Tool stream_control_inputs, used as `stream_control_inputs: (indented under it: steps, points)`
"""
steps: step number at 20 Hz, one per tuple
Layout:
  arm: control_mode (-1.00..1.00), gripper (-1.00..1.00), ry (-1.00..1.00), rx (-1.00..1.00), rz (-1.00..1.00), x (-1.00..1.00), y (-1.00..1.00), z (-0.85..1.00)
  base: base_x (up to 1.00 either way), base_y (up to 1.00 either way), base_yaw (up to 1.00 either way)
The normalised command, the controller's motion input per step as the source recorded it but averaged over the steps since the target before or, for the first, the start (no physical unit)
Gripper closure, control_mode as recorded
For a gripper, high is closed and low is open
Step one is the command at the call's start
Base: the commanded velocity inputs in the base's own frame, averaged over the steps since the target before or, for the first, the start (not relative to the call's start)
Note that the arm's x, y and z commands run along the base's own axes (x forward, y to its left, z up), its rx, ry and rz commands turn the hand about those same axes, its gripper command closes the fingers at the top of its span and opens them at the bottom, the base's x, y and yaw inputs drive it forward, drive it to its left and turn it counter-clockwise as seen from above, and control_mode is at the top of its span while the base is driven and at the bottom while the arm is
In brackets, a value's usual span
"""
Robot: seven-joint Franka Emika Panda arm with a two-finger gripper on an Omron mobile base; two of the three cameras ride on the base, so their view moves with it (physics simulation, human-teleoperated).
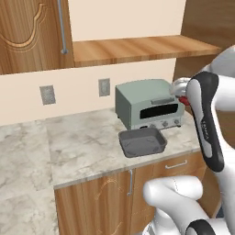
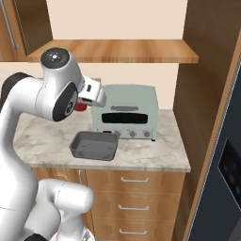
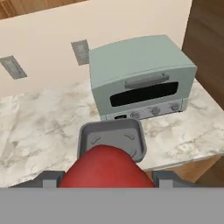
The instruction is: Take the bell pepper and garlic out of the freezer and place them in the tupperware container on the counter. Then put the tupperware containing the vegetables back in the freezer.
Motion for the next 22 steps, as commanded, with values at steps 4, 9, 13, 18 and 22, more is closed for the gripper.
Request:
stream_control_inputs:
  steps: [4, 9, 13, 18, 22]
  points:
    - [-1.0, 1.0, 0.24, 0.0, 0.0, 0.53, 0.51, -1.0, 0.0, 0.0, 0.0]
    - [-1.0, 1.0, 0.23, 0.0, 0.0, 0.75, 0.43, -0.88, 0.0, 0.0, 0.0]
    - [-1.0, 1.0, 0.23, 0.0, 0.0, 0.79, 0.23, -0.79, 0.0, 0.0, 0.0]
    - [-1.0, 1.0, 0.18, 0.0, 0.0, 0.78, 0.16, -0.8, 0.0, 0.0, 0.0]
    - [-1.0, 1.0, 0.04, 0.0, 0.0, 0.61, 0.02, -0.74, 0.0, 0.0, 0.0]
